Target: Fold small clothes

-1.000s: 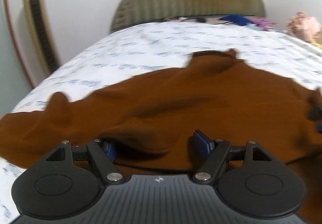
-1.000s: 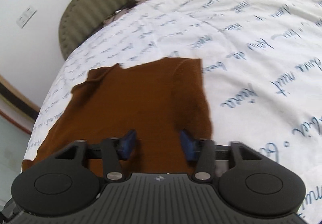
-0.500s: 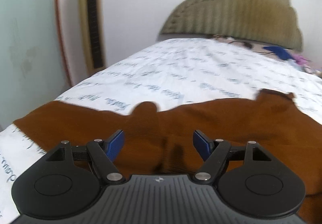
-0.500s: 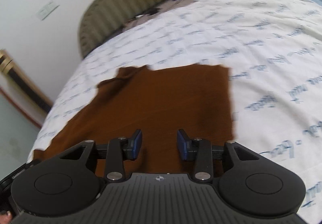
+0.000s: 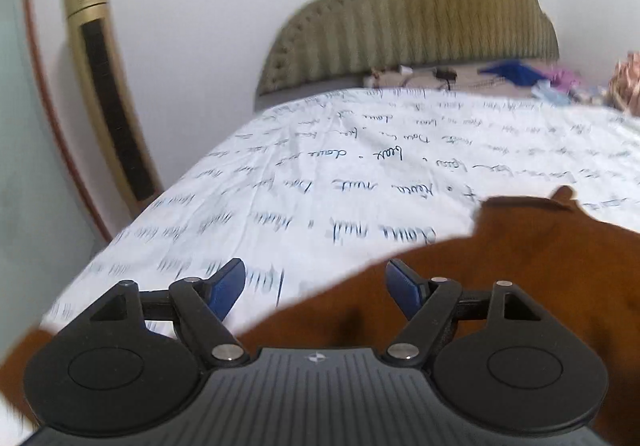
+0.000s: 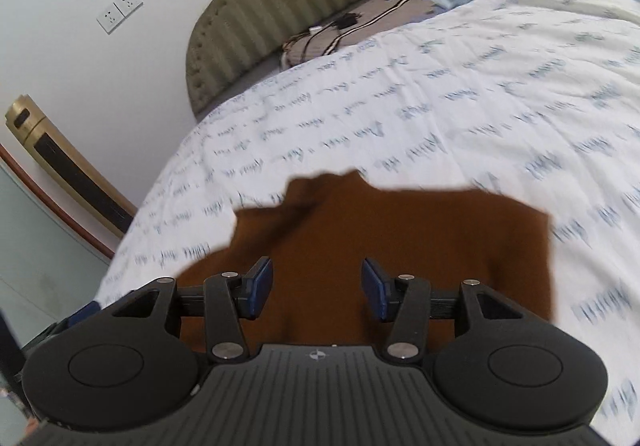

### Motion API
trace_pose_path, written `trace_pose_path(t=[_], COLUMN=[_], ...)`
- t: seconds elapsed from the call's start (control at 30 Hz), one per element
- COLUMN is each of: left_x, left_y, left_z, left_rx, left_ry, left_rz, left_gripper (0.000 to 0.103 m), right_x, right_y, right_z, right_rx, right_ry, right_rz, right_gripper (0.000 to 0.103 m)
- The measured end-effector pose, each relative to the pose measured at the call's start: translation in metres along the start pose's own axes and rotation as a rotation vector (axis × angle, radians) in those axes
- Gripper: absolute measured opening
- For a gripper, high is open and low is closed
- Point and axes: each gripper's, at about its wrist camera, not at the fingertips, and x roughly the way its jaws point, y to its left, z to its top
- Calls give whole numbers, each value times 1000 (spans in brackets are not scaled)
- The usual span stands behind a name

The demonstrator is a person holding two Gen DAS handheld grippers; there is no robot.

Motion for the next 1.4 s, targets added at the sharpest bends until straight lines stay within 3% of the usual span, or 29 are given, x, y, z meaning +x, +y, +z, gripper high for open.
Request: trace_pose_path(t=[0.17, 0.23, 0.3, 0.4, 0.43, 0.5, 0.57, 0.63, 0.87, 0.97, 1.1, 1.27, 1.4], left_x=[54, 69, 81, 84, 87, 94, 96, 94, 72, 48, 3, -46, -69], left_y=[-15, -22, -27, -24, -22, -11, 4, 10, 21, 45, 107, 199, 257], left_z=[18, 13, 7, 3, 2, 0, 1, 2, 7, 8, -5, -41, -79], left_rx=[38, 46, 71, 96, 123, 115, 45, 11, -20, -61, -139, -224, -313], left_ry=[107, 132, 151, 99, 85, 87, 97, 97, 39, 7, -12, 1, 79], left_rz=[-109, -109, -57, 69, 122, 136, 110, 93, 91, 99, 119, 248, 374], left_gripper=[77, 78, 81, 83, 85, 91, 92, 93, 92, 92, 92, 92, 92], right_x=[59, 80, 98, 113, 119, 128, 141, 157, 186, 195, 177, 127, 107], right_y=[6, 18, 32, 56, 62, 73, 82, 83, 92, 93, 109, 143, 192], right_z=[20, 16, 13, 11, 13, 15, 16, 8, 18, 23, 15, -22, -72], right_rx=[79, 83, 103, 102, 100, 82, 46, 65, 82, 85, -20, -81, -48], right_ry=[130, 165, 198, 209, 218, 238, 296, 351, 243, 214, 195, 189, 340], right_rz=[190, 249, 315, 389, 383, 342, 168, 83, 132, 105, 115, 319, 536], right_gripper=[51, 51, 51, 51, 51, 51, 51, 51, 50, 43, 48, 48, 48])
